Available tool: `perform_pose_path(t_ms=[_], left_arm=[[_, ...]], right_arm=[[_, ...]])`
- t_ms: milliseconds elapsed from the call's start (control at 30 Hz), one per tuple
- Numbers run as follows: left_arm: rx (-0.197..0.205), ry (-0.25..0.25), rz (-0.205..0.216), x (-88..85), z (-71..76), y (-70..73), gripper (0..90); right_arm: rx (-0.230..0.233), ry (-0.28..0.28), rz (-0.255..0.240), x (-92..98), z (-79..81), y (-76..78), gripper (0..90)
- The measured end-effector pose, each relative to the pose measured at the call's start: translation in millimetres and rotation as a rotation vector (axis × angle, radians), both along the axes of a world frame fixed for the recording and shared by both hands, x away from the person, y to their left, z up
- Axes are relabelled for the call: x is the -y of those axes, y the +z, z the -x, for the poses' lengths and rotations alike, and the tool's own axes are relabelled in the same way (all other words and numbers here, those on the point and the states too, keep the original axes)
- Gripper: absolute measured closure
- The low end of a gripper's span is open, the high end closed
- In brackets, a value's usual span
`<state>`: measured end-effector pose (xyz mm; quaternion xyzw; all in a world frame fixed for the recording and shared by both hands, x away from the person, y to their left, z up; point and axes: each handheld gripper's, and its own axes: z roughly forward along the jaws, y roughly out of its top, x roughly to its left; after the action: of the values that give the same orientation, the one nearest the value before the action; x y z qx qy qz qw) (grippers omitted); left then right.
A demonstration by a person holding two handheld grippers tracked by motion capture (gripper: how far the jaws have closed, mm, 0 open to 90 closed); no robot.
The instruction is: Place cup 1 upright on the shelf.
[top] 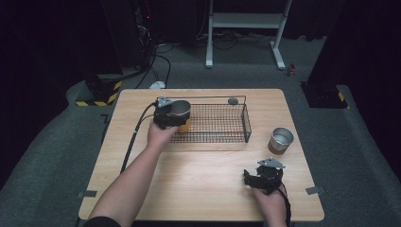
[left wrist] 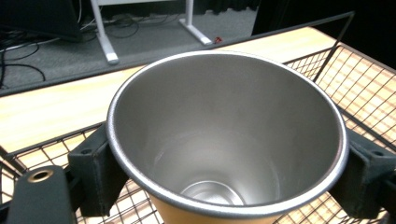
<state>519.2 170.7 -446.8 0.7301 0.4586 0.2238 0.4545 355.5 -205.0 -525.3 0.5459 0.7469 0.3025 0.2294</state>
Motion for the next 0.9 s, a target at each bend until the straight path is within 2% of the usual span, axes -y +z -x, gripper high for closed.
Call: perform_pose_path(t_ms=[433,600,667,900], left_arm=[[-0.004,0.020,-0.071,6.3,-1.4,-2.8,13.6],[-0.018,0.026,-0.134,10.9,0.2,-3.7,13.6],[-0.032,0.021,-0.146,12.2,1.1,-3.5,13.6],[-0.065,0.019,-0.144,14.5,2.6,-7.6,13.7]], right_arm=[[-0.001,0.001,0.000,0.0,0.0,0.1,9.7],[0.000,0.000,0.000,0.0,0.0,0.0,9.7],[0.000,0.000,0.000,0.0,0.0,0.0,9.7],[0.000,0.000,0.000,0.0,0.0,0.0,9.7]])
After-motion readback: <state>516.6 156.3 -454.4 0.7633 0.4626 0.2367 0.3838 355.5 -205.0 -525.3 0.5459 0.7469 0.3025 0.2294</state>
